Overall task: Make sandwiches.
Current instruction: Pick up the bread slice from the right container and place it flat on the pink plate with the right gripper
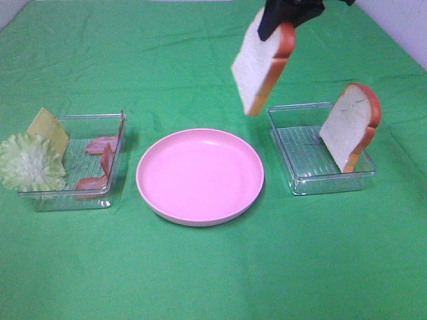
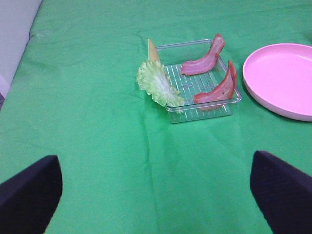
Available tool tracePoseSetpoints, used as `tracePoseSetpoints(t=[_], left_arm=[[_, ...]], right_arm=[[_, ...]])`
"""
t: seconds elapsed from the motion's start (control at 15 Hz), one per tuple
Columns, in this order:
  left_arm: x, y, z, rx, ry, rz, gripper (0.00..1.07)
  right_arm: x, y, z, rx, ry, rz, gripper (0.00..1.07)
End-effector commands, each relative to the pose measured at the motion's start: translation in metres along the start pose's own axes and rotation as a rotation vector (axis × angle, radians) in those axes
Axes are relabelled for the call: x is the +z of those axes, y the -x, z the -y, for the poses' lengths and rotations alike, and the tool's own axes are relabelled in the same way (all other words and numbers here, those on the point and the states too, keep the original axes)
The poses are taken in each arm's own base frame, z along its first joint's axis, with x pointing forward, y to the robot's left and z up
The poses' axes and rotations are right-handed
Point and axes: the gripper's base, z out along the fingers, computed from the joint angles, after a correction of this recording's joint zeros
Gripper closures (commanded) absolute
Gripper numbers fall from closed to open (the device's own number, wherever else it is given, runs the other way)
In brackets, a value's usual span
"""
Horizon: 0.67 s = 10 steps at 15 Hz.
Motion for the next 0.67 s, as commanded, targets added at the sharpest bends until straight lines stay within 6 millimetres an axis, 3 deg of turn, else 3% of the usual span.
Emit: tracePoseSetpoints(t=[0.07,0.2,0.4,0.6,0.67], left_arm=[[-0.002,-0.002,0.001,-0.004,-0.01,0.014,0.04],[-0.002,-0.002,0.001,-0.004,-0.01,0.014,0.04],[-0.002,-0.002,0.001,-0.004,-0.01,0.014,0.04],[-0.002,-0.002,0.001,-0.004,-0.01,0.014,0.04],[-0.002,-0.002,0.001,-0.004,-0.01,0.014,0.04]], right_arm=[[0.003,-0.019,-0.021,-0.053,0.262,-0.1,1.07],[0.041,-0.038,-0.025,0.001,0.45,-0.144,1.07],[0.068,-0.052,-0.03,0.092,0.647,-0.092,1.07],[0.098,-0.058,-0.021,0.16,0.636,-0.067,1.07],[0.121,-0.057,-0.017,0.231,0.658,-0.077,1.07]])
